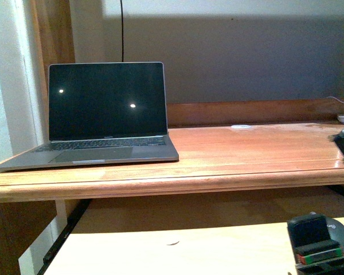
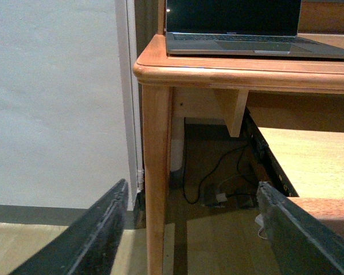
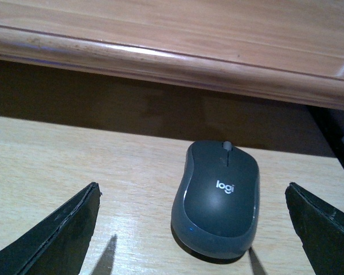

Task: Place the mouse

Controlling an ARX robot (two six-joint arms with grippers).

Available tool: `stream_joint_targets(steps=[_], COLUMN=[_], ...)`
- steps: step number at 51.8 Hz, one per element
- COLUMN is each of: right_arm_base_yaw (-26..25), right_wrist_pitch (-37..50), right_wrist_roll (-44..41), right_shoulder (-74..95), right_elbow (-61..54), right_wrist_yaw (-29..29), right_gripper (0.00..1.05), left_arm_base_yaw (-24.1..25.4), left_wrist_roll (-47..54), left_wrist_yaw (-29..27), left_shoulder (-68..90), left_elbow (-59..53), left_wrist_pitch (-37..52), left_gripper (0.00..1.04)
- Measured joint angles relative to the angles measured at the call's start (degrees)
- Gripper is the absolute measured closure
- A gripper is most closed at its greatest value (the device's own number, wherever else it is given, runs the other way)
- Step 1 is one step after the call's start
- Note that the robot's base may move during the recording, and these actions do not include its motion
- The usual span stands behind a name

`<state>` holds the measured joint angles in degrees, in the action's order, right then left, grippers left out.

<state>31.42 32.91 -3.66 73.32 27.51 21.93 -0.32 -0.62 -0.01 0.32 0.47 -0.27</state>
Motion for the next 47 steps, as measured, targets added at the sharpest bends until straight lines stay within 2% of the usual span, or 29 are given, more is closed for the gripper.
stream_joint_targets(steps=[5,8,23,34,43,47], right_arm_base_yaw=[0.02,-0.33,-4.02,-6.27,-7.43,-7.89], right_wrist_pitch=[-1.11,-2.67,-10.78,-15.39,-15.91,-16.33], right_wrist_roll=[0.92,1.79,5.4,8.5,10.78,11.45], right_shoulder=[2.67,5.22,11.98,14.67,15.1,14.25], right_elbow=[1.97,3.96,9.99,14.19,14.86,14.69], right_wrist_yaw=[0.76,1.6,2.69,0.22,-1.73,-2.25], right_gripper=[0.07,0.07,0.07,0.07,0.41,0.49], left_arm_base_yaw=[0.0,0.0,0.0,0.0,0.0,0.02], left_wrist_roll=[0.0,0.02,0.11,0.11,0.11,0.11], left_wrist_yaw=[0.0,0.0,0.0,0.0,0.0,0.0], left_shoulder=[0.0,0.0,0.0,0.0,0.0,0.0], left_elbow=[0.0,0.0,0.0,0.0,0.0,0.0], left_wrist_pitch=[0.0,0.0,0.0,0.0,0.0,0.0], left_gripper=[0.17,0.06,0.08,0.08,0.08,0.08])
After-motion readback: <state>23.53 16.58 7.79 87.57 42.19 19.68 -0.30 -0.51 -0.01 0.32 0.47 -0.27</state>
